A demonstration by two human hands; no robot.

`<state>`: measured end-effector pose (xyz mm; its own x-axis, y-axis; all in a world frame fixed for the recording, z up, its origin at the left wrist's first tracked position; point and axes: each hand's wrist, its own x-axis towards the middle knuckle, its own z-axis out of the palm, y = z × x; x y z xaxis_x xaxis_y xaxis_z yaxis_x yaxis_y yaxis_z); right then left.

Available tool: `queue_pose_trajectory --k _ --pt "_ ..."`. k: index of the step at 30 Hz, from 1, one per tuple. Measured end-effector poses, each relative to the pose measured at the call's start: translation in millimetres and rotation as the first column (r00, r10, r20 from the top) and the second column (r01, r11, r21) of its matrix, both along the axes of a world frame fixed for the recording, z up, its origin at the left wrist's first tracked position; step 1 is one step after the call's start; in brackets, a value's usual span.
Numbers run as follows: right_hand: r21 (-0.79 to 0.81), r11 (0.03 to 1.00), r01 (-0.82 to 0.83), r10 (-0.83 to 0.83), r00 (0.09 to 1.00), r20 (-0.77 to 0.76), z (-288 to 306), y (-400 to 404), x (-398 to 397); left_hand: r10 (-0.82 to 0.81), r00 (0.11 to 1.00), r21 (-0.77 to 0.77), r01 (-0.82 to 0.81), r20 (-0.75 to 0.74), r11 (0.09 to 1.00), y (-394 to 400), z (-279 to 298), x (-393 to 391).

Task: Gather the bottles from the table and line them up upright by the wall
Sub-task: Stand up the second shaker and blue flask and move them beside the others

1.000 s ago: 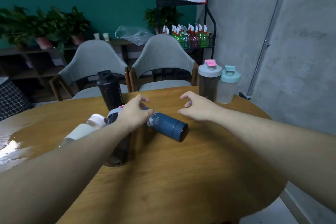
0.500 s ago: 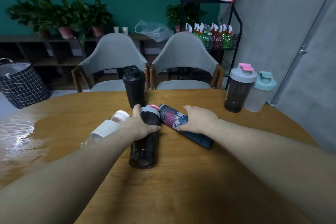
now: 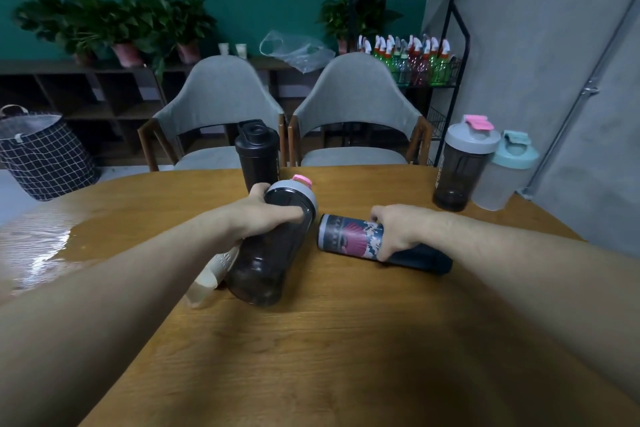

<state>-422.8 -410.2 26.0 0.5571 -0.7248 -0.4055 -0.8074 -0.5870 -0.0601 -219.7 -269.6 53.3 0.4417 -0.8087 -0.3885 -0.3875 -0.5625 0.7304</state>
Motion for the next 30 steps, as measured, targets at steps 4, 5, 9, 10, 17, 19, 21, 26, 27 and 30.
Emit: queue_pose_trajectory --k 4,5,9,10,17,19,21,26,27,30 --pt "0.126 0.989 -0.082 0.085 0.996 -0.020 7 2 -19 -0.026 0.999 0.010 0.025 0.034 1.000 -1 10 -9" --pt "0.135 0.984 -0.115 0.121 0.992 -0.040 8 4 -23 -0.038 0.998 0.017 0.037 0.044 0.999 -1 9 -12" --pt "0.042 0.961 -0.272 0.275 0.944 -0.183 11 14 -35 -0.106 0.993 0.051 0.104 0.054 0.993 -4 5 -27" --pt "0.021 0.951 -0.309 0.306 0.927 -0.218 10 16 -38 -0.117 0.992 0.049 0.114 0.055 0.992 -5 4 -32" --pt "0.056 0.982 -0.182 0.189 0.969 -0.162 0 38 -67 -0.173 0.985 0.009 0.172 0.030 0.985 -6 -6 -55" --pt "0.128 0.992 -0.006 0.008 1.000 -0.019 -7 42 -72 -0.176 0.984 -0.008 0.176 0.019 0.984 -7 -10 -59" --pt "0.154 0.975 0.160 -0.179 0.977 0.116 -12 47 -73 -0.182 0.983 -0.017 0.182 -0.002 0.983 -7 -11 -63" --pt "0.079 0.871 0.486 -0.492 0.852 0.180 -23 65 -77 -0.196 0.980 -0.040 0.195 -0.019 0.980 -10 -15 -74" --pt "0.087 0.847 0.524 -0.531 0.824 0.196 -26 66 -79 -0.200 0.980 -0.047 0.198 -0.023 0.979 -11 -16 -76" --pt "0.192 0.752 0.631 -0.657 0.695 0.291 -26 60 -85 -0.206 0.978 -0.068 0.204 -0.028 0.977 -15 -17 -83"
